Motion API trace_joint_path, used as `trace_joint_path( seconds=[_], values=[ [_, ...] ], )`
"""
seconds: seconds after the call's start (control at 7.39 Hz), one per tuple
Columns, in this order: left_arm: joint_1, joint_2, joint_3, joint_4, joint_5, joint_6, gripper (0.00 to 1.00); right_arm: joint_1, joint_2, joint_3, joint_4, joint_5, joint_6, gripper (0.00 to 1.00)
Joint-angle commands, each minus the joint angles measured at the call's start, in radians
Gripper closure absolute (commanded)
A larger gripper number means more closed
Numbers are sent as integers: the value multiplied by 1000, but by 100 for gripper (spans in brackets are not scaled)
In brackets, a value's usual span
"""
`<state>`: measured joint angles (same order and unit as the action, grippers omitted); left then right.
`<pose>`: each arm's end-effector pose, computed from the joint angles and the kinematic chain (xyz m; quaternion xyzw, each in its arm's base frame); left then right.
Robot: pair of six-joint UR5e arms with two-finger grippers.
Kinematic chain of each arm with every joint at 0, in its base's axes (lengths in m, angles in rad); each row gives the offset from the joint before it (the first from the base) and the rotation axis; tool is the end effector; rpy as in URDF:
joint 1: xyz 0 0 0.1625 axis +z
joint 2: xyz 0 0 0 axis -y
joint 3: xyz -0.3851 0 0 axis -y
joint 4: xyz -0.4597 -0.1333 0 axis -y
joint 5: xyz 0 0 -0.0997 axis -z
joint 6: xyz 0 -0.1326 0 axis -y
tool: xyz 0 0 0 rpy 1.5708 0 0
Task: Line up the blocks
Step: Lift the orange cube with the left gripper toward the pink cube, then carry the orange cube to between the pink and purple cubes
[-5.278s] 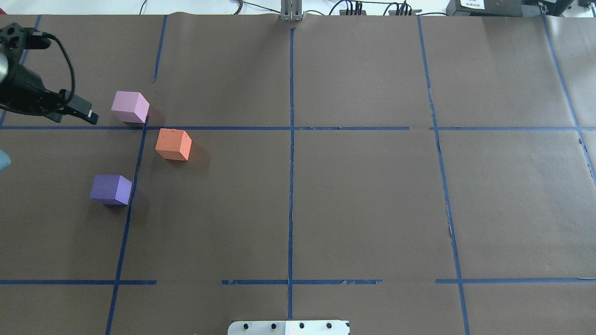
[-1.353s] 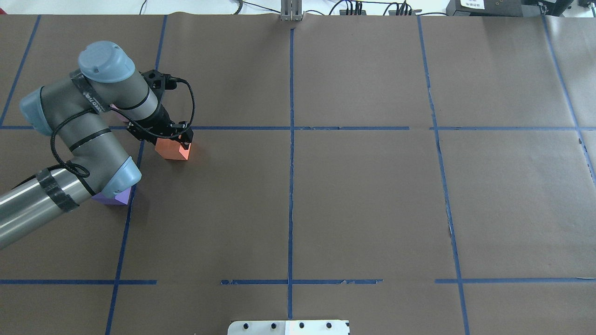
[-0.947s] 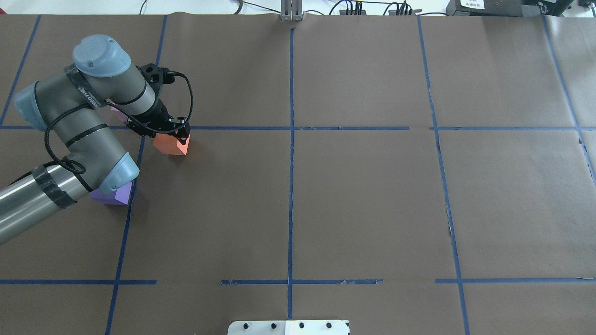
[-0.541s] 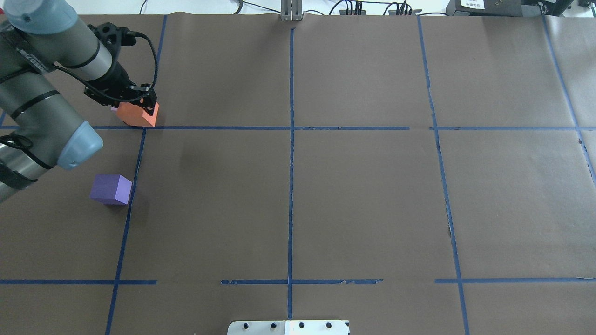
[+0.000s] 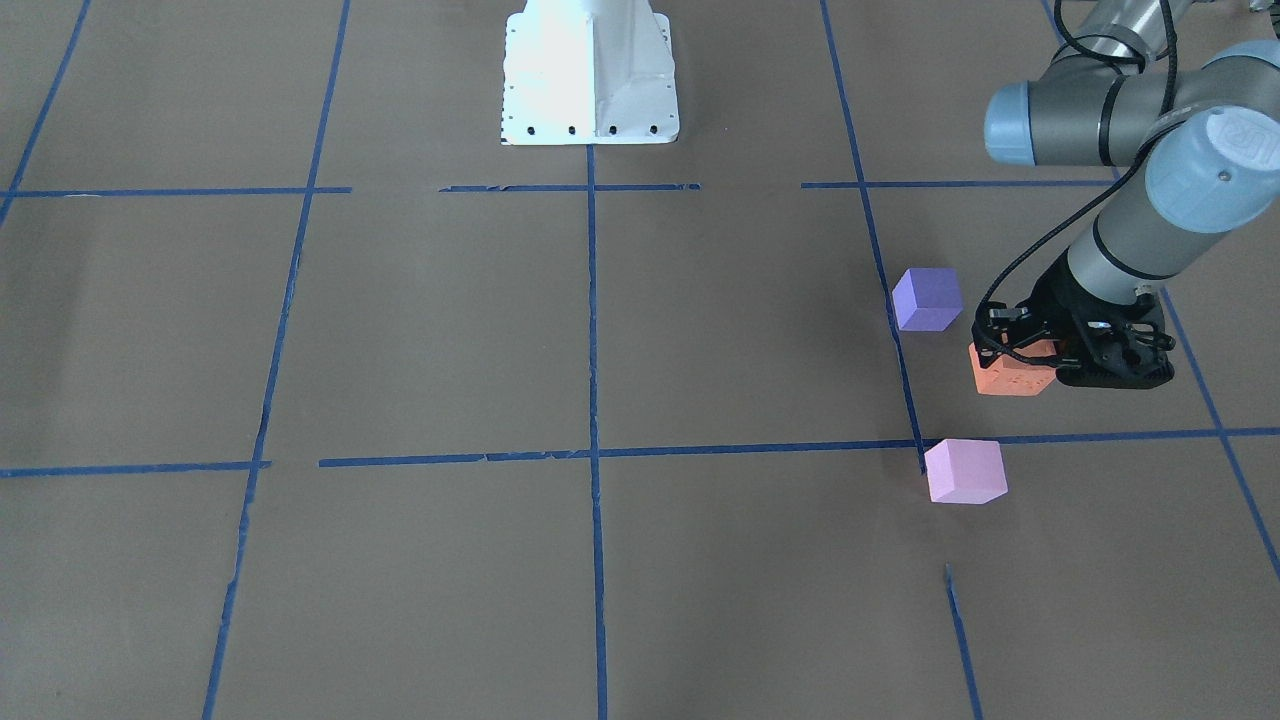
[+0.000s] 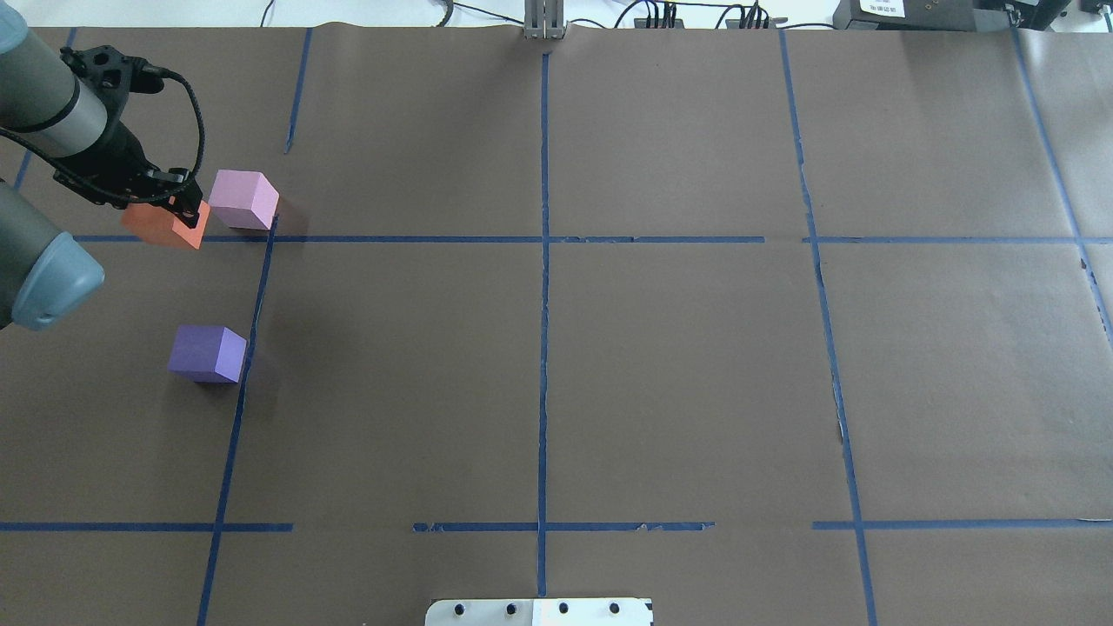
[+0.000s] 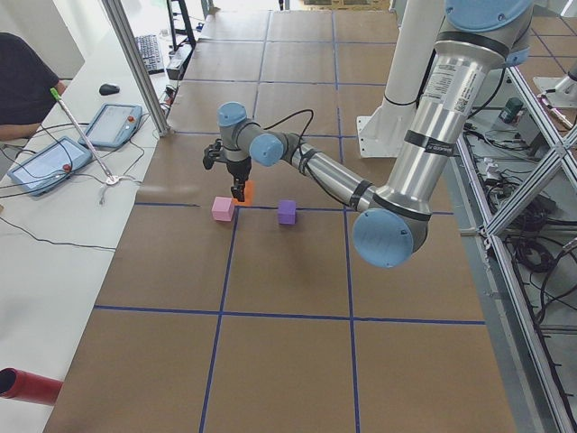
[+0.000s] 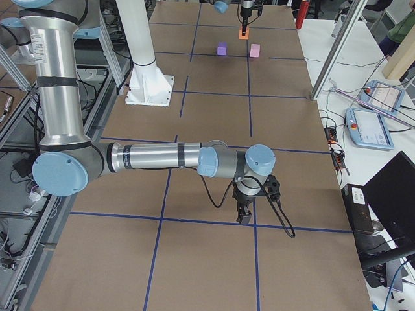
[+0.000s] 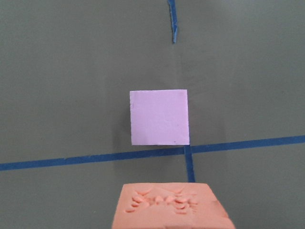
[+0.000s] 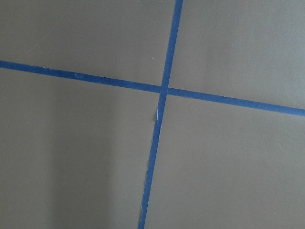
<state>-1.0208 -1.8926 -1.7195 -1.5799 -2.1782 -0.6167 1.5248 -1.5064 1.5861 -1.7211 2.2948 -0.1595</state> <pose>0.3012 -0.6015 0.3700 0.0292 0.3673 0.0401 0.9288 0.0190 -0.5769 0.6163 -0.0129 -0.3552 -0.0834 0.9310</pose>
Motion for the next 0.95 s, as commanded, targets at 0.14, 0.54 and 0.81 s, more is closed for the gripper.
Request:
trace_joint_path(
  seconds=[0.14, 0.54, 0.81],
  values=[
    [7, 10, 59, -47, -8, 5, 80, 0, 0, 0, 0, 0, 0, 0],
    [11, 1, 136, -149, -47, 2, 80, 0, 0, 0, 0, 0, 0, 0],
    [39, 0, 170, -190, -52, -3, 79, 0, 0, 0, 0, 0, 0, 0]
  ],
)
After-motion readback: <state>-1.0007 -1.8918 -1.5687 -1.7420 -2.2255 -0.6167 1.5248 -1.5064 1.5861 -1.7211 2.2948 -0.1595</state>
